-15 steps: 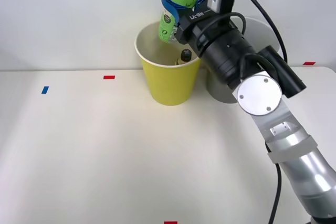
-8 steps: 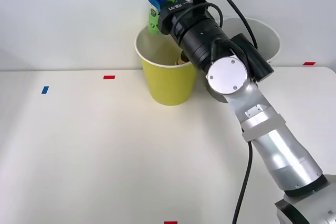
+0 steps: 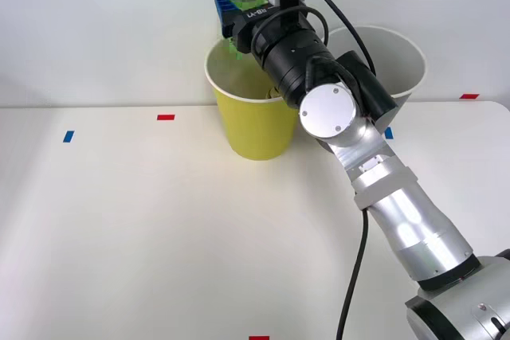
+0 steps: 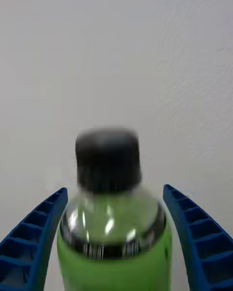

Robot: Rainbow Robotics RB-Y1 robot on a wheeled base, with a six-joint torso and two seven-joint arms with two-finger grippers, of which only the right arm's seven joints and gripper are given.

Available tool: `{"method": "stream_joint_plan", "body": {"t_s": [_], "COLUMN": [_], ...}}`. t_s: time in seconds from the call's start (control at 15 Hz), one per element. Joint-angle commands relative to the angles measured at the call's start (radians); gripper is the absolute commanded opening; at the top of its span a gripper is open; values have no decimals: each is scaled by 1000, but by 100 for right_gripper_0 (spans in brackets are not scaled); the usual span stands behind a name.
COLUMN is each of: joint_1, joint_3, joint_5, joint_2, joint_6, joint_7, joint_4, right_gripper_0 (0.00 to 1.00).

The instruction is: Put cans in the gray bin, plastic bottles in the light green bin

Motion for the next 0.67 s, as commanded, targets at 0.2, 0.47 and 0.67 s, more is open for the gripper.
{"method": "stream_joint_plan", "body": {"t_s": [0.2, 0.47, 0.67], "joint_1": [9, 98, 285], "joint_3": [0, -3, -14], "joint_5": [2, 6, 19], "joint_2": [13, 3, -7], "joint_6": [-10, -17, -17], "joint_7": [6, 16, 26], "joint_4": [0, -107, -330], "right_gripper_0": [100, 100, 100]}}
